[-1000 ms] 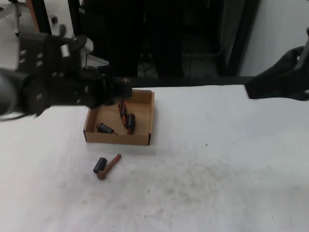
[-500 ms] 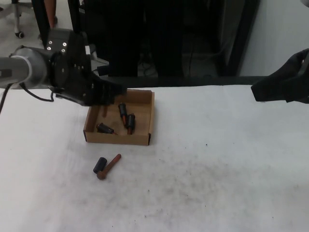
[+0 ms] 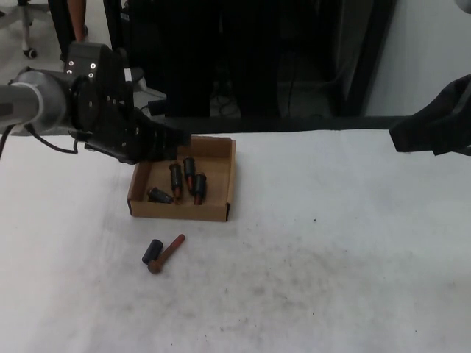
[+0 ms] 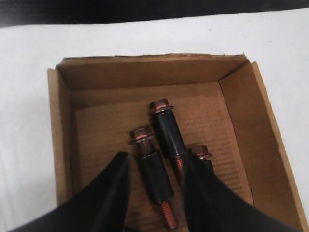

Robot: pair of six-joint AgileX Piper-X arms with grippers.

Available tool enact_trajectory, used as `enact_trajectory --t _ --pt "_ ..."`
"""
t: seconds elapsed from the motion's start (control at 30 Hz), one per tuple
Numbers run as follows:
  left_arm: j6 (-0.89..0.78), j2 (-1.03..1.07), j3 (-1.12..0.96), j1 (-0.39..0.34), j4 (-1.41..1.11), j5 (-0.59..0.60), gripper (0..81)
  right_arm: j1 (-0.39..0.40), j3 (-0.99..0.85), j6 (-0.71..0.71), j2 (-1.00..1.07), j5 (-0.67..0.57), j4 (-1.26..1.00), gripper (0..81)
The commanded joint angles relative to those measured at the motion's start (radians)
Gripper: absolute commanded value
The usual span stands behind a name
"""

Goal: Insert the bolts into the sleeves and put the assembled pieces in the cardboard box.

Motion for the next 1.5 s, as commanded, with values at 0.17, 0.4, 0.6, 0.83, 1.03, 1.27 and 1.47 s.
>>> enact_trajectory --t 0.17,0.4,0.6,0.83,1.03,1.27,1.47 --pt "-0.14 -0.04 -0.015 0.001 0.093 0.084 33.3 -0.005 -0.004 -0.005 -0.01 -0.002 0.002 0.6" --pt "-0.035 -0.113 -0.015 0.004 0.335 0.118 11.4 -0.005 -0.004 -0.005 -0.01 -0.002 0.002 0.6" --pt "0.023 -0.223 -0.012 0.004 0.406 0.211 0.8 -0.005 -0.004 -0.005 -0.01 -0.002 0.002 0.6" --pt "0.139 -0.421 0.021 0.002 0.521 0.18 0.8 -0.005 -0.004 -0.005 -0.01 -0.002 0.002 0.6" --pt "0.155 -0.655 0.159 0.026 0.519 0.156 0.8 -0.003 -0.004 -0.019 -0.01 -0.038 0.026 6.3" --pt "0.173 -0.966 0.357 0.036 0.517 0.156 0.8 0.002 -0.004 -0.205 -0.01 -0.082 0.028 39.3" --pt "0.167 -1.276 0.526 0.036 0.492 0.156 0.8 0.002 -0.004 -0.32 0.025 -0.073 -0.025 38.4"
